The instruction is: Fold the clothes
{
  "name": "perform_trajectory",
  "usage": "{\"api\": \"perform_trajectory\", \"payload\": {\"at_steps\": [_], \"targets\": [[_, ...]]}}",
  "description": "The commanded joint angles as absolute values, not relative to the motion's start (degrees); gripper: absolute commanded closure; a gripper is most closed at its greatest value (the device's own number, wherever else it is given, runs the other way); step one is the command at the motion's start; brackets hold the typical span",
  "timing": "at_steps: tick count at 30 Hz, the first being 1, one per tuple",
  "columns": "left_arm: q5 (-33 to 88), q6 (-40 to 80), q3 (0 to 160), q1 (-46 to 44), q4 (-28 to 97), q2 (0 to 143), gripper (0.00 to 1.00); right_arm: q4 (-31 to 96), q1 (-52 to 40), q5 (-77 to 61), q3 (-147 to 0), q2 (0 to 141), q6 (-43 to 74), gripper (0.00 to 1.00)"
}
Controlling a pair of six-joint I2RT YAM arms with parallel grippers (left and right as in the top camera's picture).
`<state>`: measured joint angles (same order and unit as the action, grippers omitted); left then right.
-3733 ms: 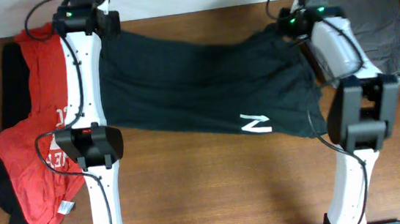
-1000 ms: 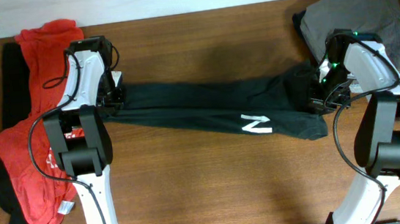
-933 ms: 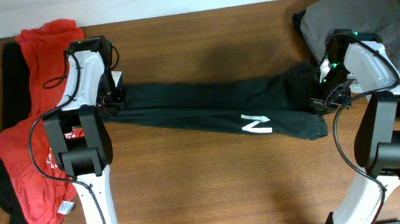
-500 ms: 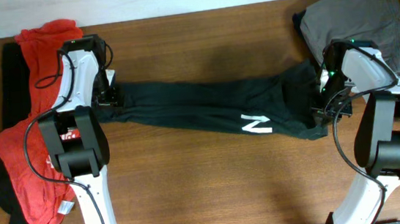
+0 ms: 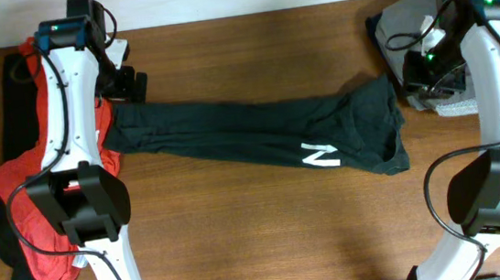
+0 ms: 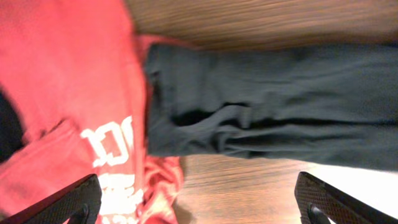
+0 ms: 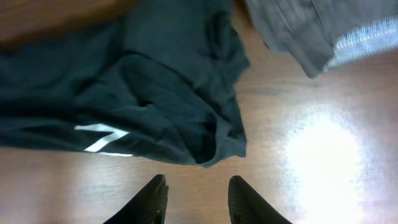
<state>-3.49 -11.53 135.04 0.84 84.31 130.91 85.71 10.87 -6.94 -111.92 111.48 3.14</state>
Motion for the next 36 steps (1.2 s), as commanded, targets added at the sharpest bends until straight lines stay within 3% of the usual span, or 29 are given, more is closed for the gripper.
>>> {"api": "perform_trajectory", "payload": {"at_steps": [1, 11, 19, 34, 36], "targets": [[7.14, -22.11, 135.04, 2.15, 83.83, 131.90, 0.01, 86.11, 8.86, -11.84, -112.29, 110.96, -1.65, 0.61], [8.64, -24.38, 135.04, 7.29, 82.98, 135.76, 0.01, 82.46, 1.32, -11.79, -111.90, 110.98, -3.22, 0.60], [9.85, -28.10, 135.04, 7.35, 82.30, 139.65, 0.03, 81.49, 0.64, -11.81, -111.48, 111.00, -3.20, 0.58], [12.23, -29.87, 135.04, 7.97, 76.64, 144.40, 0.11, 81.19, 0.64, -11.84, -110.02, 111.00, -2.96, 0.57], [12.23, -29.87, 135.04, 8.01, 77.01, 144.44, 0.16, 80.99, 0.64, -11.84, -110.02, 111.00, -2.96, 0.57]]}}
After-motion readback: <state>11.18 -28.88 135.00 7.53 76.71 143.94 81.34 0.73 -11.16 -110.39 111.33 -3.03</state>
